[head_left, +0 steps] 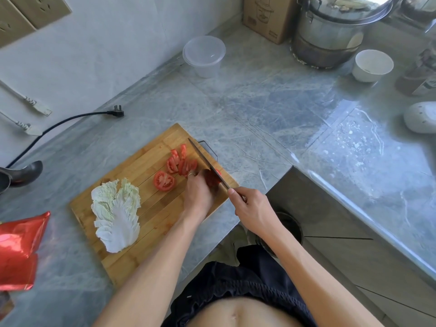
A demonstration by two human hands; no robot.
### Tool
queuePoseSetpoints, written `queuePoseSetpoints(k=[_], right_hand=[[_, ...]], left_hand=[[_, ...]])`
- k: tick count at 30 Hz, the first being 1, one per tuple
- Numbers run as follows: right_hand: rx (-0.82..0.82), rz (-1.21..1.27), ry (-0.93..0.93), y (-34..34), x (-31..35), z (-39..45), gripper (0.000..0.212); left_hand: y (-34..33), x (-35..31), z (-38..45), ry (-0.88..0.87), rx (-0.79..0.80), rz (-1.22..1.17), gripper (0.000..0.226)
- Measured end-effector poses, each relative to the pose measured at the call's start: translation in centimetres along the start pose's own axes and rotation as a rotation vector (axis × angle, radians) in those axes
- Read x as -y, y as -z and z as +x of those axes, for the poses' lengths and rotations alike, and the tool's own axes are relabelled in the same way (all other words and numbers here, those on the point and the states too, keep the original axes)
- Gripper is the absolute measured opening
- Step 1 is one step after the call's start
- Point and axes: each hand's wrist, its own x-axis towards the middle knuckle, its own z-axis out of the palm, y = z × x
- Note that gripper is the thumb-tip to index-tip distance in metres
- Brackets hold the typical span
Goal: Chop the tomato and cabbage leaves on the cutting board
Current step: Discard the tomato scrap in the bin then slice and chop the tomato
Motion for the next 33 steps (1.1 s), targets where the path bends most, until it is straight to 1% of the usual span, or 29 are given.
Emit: queuePoseSetpoints(k=[5, 8, 11, 18, 23, 26, 29, 32, 33], right_hand=[[-0.005, -0.001, -0.013, -0.5, -0.2, 0.5, 0.038], [-0.025, -0.013, 0.013, -0.9, -0.4, 0.2, 0.038], [-0.037, -0.014, 0.036, -1.2, 0.0, 0.7, 0.043], [-0.037, -0.027, 0.054, -1.0, -0.5, -0.2, 0.041], [-0.041, 0.013, -0.004, -1.0, 1.1, 2.3, 0.048], [-0.007, 0.087, -0.021, -0.5, 1.1, 3.1, 0.051], [-0.009, 0.108, 0.005, 0.2, 0.7, 2.3, 0.051], [-0.023, 0.119, 0.029, 0.5, 0.7, 0.9, 0.051], [-0.021, 0.112, 0.034, 0.4, 0.7, 0.4, 0.05]], left_hand=[[-0.2, 0.4, 0.2, -0.005, 0.02, 0.007, 0.029], [-0.2, 0.3, 0.2, -0.012, 0.006, 0.009, 0.03], [-0.4, 0.4, 0.2, -0.01, 0.0, -0.005, 0.028], [-0.3, 0.5, 0.2, -0.03, 0.0, -0.013, 0.024], [-0.1, 0.4, -0.1, -0.046, -0.012, -0.068, 0.013], [0.0, 0.5, -0.2, -0.043, -0.009, -0.076, 0.014], [-0.1, 1.2, -0.3, -0.083, -0.051, -0.084, 0.02], [0.2, 1.3, -0.6, -0.118, -0.091, -0.107, 0.015], [0.3, 1.2, -0.7, -0.121, -0.09, -0.105, 0.017]])
